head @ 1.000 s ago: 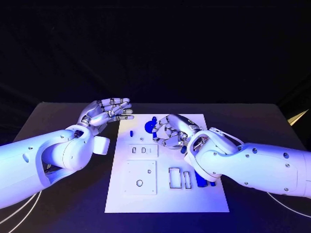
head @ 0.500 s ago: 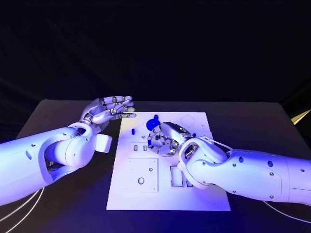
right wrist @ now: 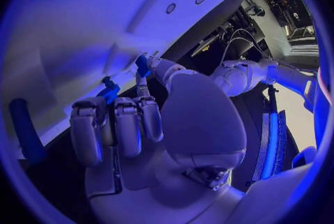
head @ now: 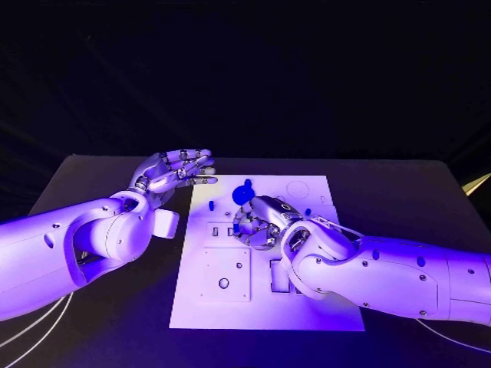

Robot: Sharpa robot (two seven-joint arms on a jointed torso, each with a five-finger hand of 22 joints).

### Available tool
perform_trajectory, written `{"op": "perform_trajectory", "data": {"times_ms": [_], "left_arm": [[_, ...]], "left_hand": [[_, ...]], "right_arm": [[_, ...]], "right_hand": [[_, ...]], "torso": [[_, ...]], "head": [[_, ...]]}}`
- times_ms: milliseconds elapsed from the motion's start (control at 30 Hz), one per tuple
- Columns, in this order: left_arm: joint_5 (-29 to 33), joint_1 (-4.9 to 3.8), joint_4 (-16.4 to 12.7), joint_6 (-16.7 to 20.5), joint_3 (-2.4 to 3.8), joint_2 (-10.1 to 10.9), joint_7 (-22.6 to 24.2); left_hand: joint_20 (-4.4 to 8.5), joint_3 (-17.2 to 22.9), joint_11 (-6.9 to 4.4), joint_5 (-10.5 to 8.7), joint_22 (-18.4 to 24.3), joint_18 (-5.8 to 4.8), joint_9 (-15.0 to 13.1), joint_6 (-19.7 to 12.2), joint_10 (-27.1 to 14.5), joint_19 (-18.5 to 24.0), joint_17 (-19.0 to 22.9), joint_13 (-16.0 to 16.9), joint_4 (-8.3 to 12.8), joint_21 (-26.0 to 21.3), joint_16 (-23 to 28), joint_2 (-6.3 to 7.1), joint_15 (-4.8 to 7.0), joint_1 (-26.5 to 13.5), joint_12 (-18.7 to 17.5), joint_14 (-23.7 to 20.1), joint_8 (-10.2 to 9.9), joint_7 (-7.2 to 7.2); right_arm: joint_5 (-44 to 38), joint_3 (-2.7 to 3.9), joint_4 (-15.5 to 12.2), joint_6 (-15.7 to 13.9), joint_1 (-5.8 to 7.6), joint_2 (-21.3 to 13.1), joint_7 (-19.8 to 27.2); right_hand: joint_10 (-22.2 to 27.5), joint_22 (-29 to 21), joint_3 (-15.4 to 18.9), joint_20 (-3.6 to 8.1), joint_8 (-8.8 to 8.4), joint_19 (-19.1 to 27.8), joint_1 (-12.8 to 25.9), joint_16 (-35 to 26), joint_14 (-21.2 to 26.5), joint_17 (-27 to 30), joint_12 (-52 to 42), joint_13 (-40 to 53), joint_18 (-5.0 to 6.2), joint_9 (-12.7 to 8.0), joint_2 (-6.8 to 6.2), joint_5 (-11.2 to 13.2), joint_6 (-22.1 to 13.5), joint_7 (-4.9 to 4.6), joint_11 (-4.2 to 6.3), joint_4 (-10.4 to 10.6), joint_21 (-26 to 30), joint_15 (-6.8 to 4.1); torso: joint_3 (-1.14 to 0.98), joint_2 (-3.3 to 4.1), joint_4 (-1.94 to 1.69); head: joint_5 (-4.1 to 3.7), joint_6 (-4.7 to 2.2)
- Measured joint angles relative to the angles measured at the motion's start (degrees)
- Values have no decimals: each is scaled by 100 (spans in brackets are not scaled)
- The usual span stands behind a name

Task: Assemble the parts on the task board

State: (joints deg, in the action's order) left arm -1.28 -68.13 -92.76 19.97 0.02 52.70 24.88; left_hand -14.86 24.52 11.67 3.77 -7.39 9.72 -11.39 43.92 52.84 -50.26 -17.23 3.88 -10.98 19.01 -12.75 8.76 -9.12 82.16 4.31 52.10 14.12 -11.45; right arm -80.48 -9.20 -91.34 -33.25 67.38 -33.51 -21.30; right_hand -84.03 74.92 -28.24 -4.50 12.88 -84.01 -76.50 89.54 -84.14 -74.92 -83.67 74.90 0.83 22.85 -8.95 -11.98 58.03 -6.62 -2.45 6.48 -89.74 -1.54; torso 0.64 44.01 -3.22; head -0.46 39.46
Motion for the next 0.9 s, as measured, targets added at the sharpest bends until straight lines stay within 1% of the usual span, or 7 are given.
{"op": "perform_trajectory", "data": {"times_ms": [33, 200, 300, 433, 467, 600, 900], "left_arm": [[0, 0, 0, 0, 0, 0, -1], [0, 0, -1, 0, 0, 1, -4], [0, 0, -1, -1, 0, 1, -6], [0, 0, 0, -2, 0, 1, -9], [0, 0, 0, -2, 0, 1, -10], [0, 0, 1, -2, 0, 1, -13], [0, 0, 3, -3, 0, 2, -19]], "left_hand": [[0, 0, 0, 0, 0, 0, 0, 0, 0, 0, 0, 0, 0, 0, 0, 0, 0, 0, 0, 0, 0, 0], [0, 0, 0, 0, 0, 0, 0, 0, 0, 0, 0, 0, 0, 0, 0, 0, 0, 0, 0, 0, 0, 0], [0, 0, 0, 0, 0, 0, 0, 0, 0, 0, 1, 0, 0, 0, 0, 0, 0, 0, 0, 0, 0, 0], [0, 0, 0, 0, 0, 0, 0, 0, 0, 0, 0, 0, 0, 0, 0, 0, 0, 0, 0, 0, 1, 0], [0, 10, 0, 0, 0, 0, 0, 0, 0, 0, -3, 0, 10, 0, 0, 0, 0, 0, 0, 0, 21, 0], [0, 17, 0, 0, 0, 0, 0, 0, 0, 0, -7, 0, 17, 0, 0, 0, 0, 0, 0, 0, 34, 0], [0, 16, 0, 0, 0, 0, 0, 0, 0, 0, -6, 0, 17, 0, 0, 0, 0, 0, 0, 0, 34, 0]], "right_arm": [[-21, -1, 5, 9, -2, 1, -9], [-100, -2, 13, 50, -5, 8, -48], [-142, -3, 14, 83, -8, 9, -72], [-203, -4, 23, 132, -9, 13, -108], [-220, -4, 27, 142, -9, 18, -117], [-271, -1, 39, 167, -9, 36, -140], [-341, 2, 58, 183, -14, 49, -161]], "right_hand": [[0, 0, 0, 0, 1, 0, 30, 0, 0, 0, 0, 0, 0, 0, -30, 0, 0, 0, 0, 0, 0, 0], [0, 0, 0, 0, 132, 0, 62, 0, 0, 0, 0, 5, 0, 1, -62, 1, -2, -1, 0, 0, 0, 0], [0, -1, 0, 0, 162, 0, 100, 0, 0, 0, 0, 5, 0, 2, -99, 1, -3, -1, 0, 0, 0, 0], [0, -1, 0, 0, 169, 0, 129, 0, 0, 0, 0, 5, 0, 10, -128, 1, -31, -28, 0, 0, 0, 0], [0, -1, 0, 0, 172, 0, 130, 0, 0, 0, 0, 4, 0, 82, -126, 1, -36, -34, 0, 0, 0, 0], [0, -1, 0, 0, 176, 0, 155, 0, 0, 1, 38, 4, 0, 157, -148, 1, -64, -24, 0, 0, 0, 0], [0, -2, 0, 0, 191, 0, 208, 0, 0, 1, 89, 4, 0, 165, -200, 1, -127, -46, 0, 0, 0, 0]], "torso": [[-1, -1, 0], [-1, -2, -1], [-2, -2, -1], [-3, 1, -1], [-3, 1, -1], [-2, 1, 1], [-1, 2, 1]], "head": [[0, 1], [1, 9], [4, 15], [8, 18], [8, 18], [9, 20], [14, 34]]}}
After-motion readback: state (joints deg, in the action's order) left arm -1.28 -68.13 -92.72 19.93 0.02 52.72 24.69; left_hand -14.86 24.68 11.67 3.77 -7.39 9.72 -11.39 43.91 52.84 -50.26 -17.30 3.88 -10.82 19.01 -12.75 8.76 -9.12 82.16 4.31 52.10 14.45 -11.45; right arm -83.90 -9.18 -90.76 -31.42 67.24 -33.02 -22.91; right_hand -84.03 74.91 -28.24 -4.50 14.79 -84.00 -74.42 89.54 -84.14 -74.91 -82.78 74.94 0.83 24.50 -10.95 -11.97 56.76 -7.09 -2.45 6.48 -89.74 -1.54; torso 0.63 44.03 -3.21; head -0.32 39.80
